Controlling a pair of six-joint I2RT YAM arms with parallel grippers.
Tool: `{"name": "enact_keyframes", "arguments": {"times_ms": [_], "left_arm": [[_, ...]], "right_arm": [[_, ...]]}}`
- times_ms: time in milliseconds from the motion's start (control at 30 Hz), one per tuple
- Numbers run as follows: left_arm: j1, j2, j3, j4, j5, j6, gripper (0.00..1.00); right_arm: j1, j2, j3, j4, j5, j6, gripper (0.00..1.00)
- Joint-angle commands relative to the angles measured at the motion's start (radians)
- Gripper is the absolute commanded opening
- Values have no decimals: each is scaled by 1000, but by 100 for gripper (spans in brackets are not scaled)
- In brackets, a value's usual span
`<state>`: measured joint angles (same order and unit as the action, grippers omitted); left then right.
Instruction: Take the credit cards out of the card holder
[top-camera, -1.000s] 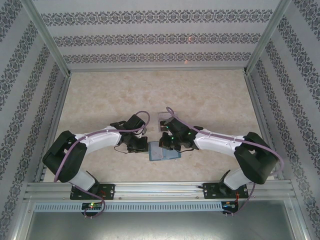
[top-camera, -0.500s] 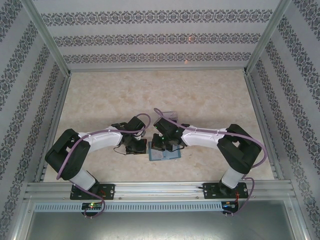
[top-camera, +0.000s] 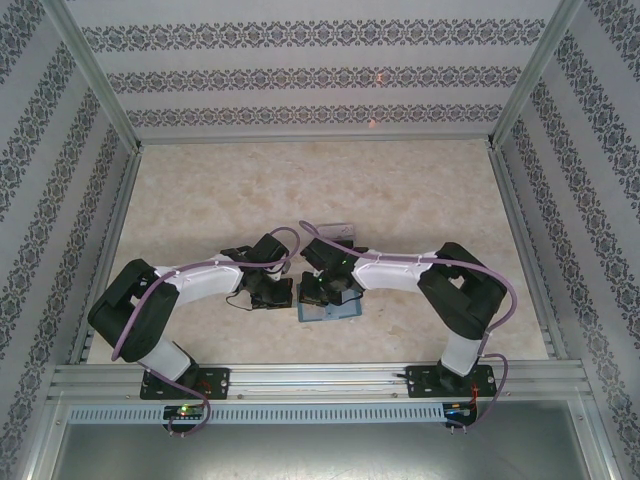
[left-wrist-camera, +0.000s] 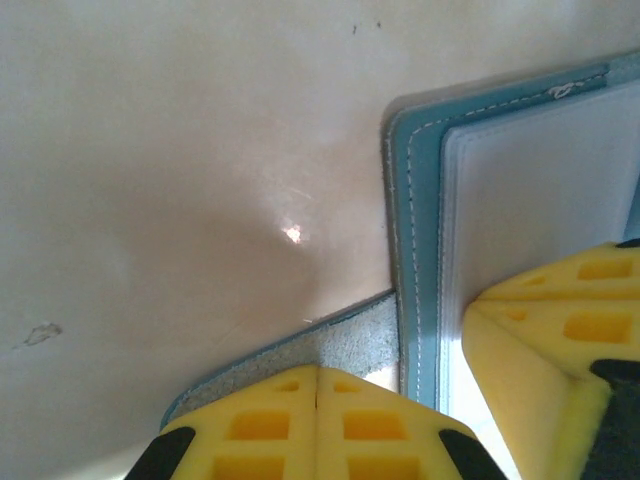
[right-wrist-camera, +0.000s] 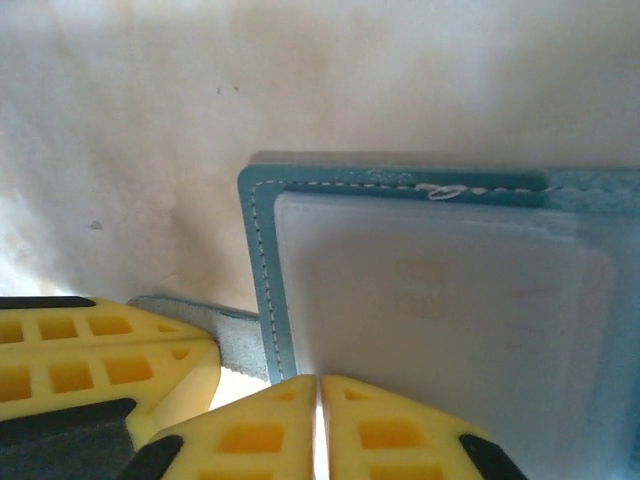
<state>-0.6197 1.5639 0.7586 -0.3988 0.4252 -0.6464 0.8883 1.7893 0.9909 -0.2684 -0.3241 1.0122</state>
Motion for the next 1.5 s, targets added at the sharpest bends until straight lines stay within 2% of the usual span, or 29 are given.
{"name": "enact_keyframes", "arguments": {"times_ms": [0, 767, 1200, 1400, 1467], "left_arm": [[6, 11, -32, -23, -4, 13, 2], [9, 16, -24, -31, -1, 14, 2], [10, 15, -20, -37, 1, 8, 2], [11, 10, -18, -44, -4, 10, 2], [10, 10, -16, -44, -2, 8, 2]], "right_arm": [[12, 31, 38, -101, 39, -35, 15], [55, 76, 191, -436, 251, -122, 44], [81, 69, 266, -630, 443, -140, 48], [81, 27, 255, -646, 475, -138, 47], [80, 18, 249, -648, 479, -138, 44]]}}
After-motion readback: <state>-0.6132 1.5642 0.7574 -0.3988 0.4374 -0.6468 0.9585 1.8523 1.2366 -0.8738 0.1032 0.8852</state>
